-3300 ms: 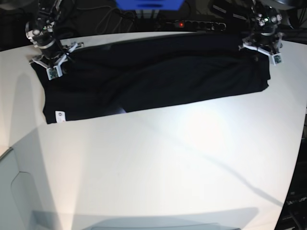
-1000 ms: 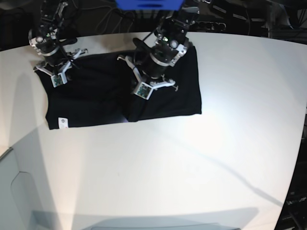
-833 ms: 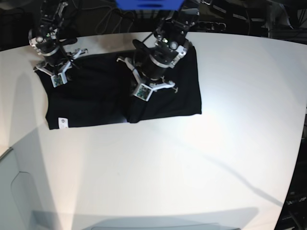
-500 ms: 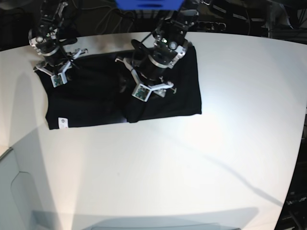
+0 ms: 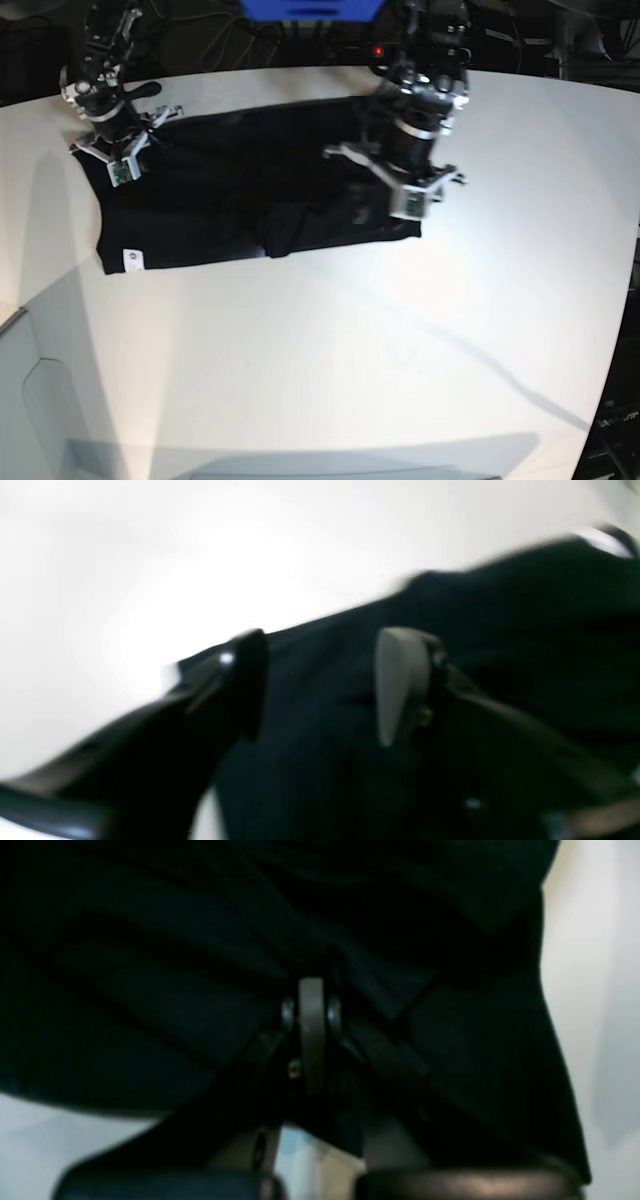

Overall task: Fold the T-shirt properly
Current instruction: 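Fold the strip end held by the left gripper toward the right gripper, then release the folded end and raise the left gripper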

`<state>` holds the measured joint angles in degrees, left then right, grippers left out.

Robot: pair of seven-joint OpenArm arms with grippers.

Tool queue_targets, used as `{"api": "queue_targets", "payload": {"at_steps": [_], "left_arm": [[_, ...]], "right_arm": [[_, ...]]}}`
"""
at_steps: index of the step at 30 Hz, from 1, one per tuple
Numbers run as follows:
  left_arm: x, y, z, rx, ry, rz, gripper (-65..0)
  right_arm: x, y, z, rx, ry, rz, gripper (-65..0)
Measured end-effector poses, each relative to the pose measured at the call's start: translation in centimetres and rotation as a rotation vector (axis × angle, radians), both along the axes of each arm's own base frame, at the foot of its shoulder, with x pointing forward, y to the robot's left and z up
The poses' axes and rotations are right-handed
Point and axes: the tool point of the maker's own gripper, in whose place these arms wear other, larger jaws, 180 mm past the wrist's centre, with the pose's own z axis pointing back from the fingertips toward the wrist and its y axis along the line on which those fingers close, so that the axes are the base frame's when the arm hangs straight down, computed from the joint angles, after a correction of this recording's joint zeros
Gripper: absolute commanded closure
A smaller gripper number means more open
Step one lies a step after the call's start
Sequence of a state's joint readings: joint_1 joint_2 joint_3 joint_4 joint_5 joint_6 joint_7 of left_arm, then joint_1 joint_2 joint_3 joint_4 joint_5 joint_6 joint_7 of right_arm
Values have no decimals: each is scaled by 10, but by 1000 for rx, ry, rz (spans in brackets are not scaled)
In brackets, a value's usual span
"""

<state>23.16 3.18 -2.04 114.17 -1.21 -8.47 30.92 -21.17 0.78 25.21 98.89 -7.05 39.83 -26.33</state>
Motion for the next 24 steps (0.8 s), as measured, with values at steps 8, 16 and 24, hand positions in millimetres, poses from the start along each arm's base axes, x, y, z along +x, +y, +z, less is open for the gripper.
{"api": "queue_targets", "payload": {"at_steps": [8, 16, 24], "left_arm": [[-5, 10, -22, -110, 81, 20, 0], [-40, -74, -76, -112, 319, -249, 0], [-61, -166, 2, -144, 62, -634, 0]], "right_arm": [[0, 1, 0, 2, 1, -1, 0], [0, 1, 0, 2, 0, -1, 0], [0, 1, 0, 2, -1, -1, 0]]}}
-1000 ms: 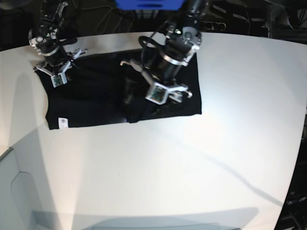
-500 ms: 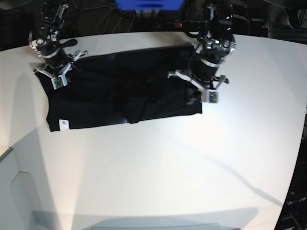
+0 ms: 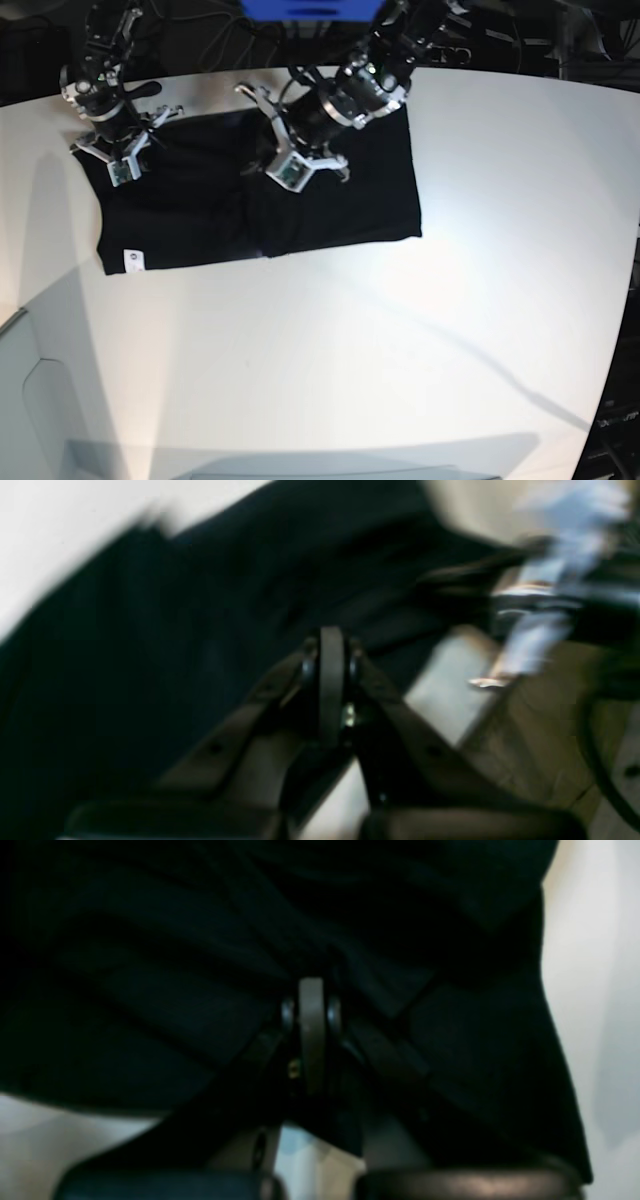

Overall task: Fold the T-shirt properly
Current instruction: 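Release the folded end and raise the left gripper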

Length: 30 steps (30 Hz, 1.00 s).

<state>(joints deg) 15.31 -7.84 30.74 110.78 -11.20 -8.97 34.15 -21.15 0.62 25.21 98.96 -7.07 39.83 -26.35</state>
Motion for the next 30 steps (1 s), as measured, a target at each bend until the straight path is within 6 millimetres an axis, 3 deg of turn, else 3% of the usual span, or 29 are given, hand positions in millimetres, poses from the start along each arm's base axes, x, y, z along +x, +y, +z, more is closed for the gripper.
{"api": "queue_targets", "payload": {"at_steps": [6, 10, 12, 20, 24, 26, 30], "left_arm": [[-14, 11, -13, 62, 15, -40, 0], [-20, 31, -21, 115, 23, -42, 0], [-19, 44, -20, 111, 31, -2, 0], [11, 136, -15, -4, 82, 322, 0], [23, 189, -11, 4, 80, 453, 0], [26, 209, -8, -3, 76, 513, 0], [31, 243, -2, 12, 59, 605, 0]], "right_arm": [[0, 0, 0, 0, 0, -1, 0], [6, -3, 2, -6, -3, -11, 0], [8, -8, 4, -15, -8, -26, -30], [38, -52, 61, -78, -187, -181, -191], [40, -66, 64, -101, -173, -220, -223], [39, -73, 59, -125, -111, -229, -246], [54, -88, 55, -130, -51, -260, -285]]}}
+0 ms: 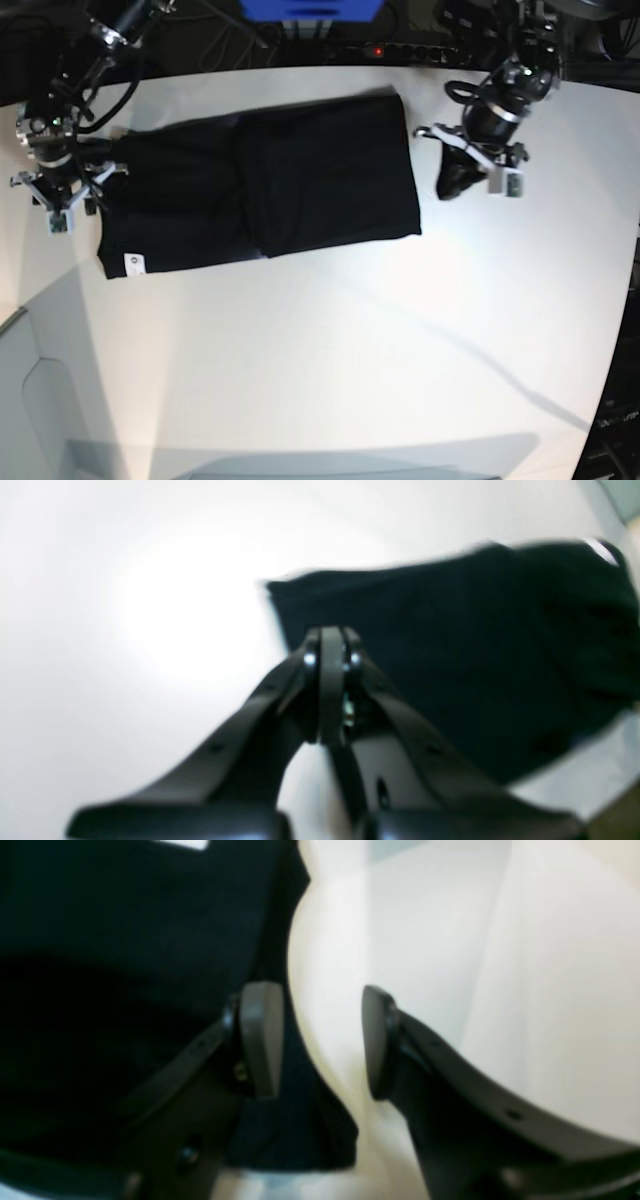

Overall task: Fold the T-shirt properly
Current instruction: 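Release the folded end and raise the left gripper, then grasp the strip end near the right gripper with the right gripper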

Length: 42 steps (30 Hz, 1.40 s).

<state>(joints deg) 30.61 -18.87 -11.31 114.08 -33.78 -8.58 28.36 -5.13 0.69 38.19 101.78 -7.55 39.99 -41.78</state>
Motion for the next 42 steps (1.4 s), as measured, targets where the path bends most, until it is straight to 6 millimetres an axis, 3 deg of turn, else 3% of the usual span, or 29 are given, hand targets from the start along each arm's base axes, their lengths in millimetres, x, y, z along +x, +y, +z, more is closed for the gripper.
{"api": "queue_targets", "payload": {"at_steps": [6, 12, 20, 24, 28, 34, 42], "left_arm": [[-2, 11, 0, 9, 4, 30, 0], [-6, 11, -2, 5, 14, 33, 0], [-5, 11, -2, 9, 13, 32, 0], [-6, 10, -3, 11, 15, 30, 0], [-6, 11, -3, 12, 14, 31, 0], [-6, 11, -3, 12, 14, 32, 0], [-6, 13, -6, 12, 23, 37, 0]], "right_arm": [[3, -3, -7, 14, 38, -9, -291], [13, 13, -1, 104, -31, 12, -295], [22, 15, 1, 124, -53, 14, -399], [26, 17, -22, 182, 3, 6, -419], [28, 4, -28, 177, 19, 1, -419], [21, 7, -49, 223, 62, -6, -416], [22, 8, -55, 255, 53, -10, -396]]}}
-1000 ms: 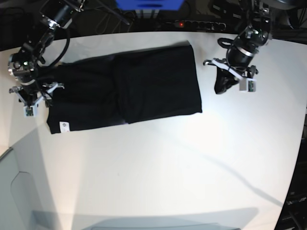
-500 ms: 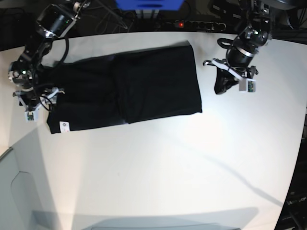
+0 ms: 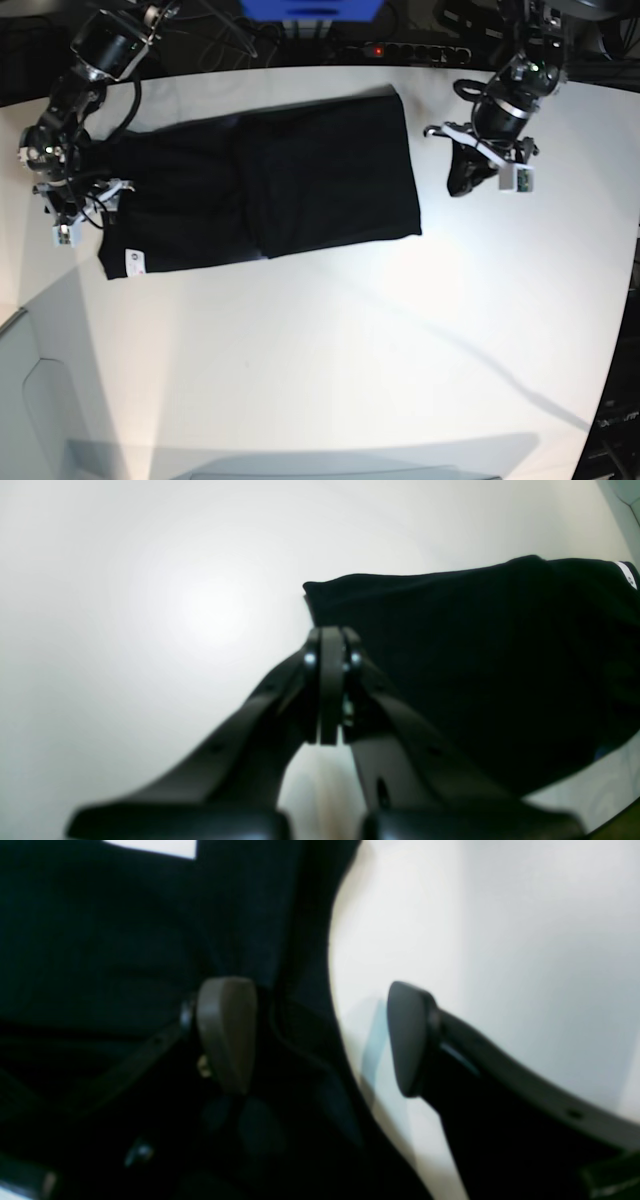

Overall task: Fold the T-shirt properly
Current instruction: 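Grasp the strip end near the right gripper with the right gripper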

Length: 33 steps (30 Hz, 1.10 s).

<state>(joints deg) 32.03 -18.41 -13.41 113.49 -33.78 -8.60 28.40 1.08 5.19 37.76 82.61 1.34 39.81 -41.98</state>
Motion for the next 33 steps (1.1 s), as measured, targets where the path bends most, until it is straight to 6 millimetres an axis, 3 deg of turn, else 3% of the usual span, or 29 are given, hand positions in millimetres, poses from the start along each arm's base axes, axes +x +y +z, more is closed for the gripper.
{"api": "queue_targets", "payload": {"at_steps": [3, 7, 11, 19, 24, 28, 33], "left_arm": [[-2, 2, -5, 2, 16, 3, 0], [-1, 2, -4, 4, 13, 2, 0], [-1, 25, -9, 26, 21, 63, 0], [-3, 38, -43, -17, 94, 156, 0], [4, 33, -66, -83, 127, 211, 0], [11, 28, -71, -102, 131, 219, 0], [30, -1, -75, -141, 127, 152, 0]], "right_arm": [[0, 1, 0, 4, 0, -2, -327], [3, 6, -5, 48, -24, -8, -173], [4, 10, -7, 78, -37, -13, -10], [-9, 3, 4, -32, 17, 5, 0], [0, 9, 37, -94, -53, 9, 0], [16, 33, 68, -125, -144, 66, 0], [8, 82, 88, -136, -197, 174, 0]]}}
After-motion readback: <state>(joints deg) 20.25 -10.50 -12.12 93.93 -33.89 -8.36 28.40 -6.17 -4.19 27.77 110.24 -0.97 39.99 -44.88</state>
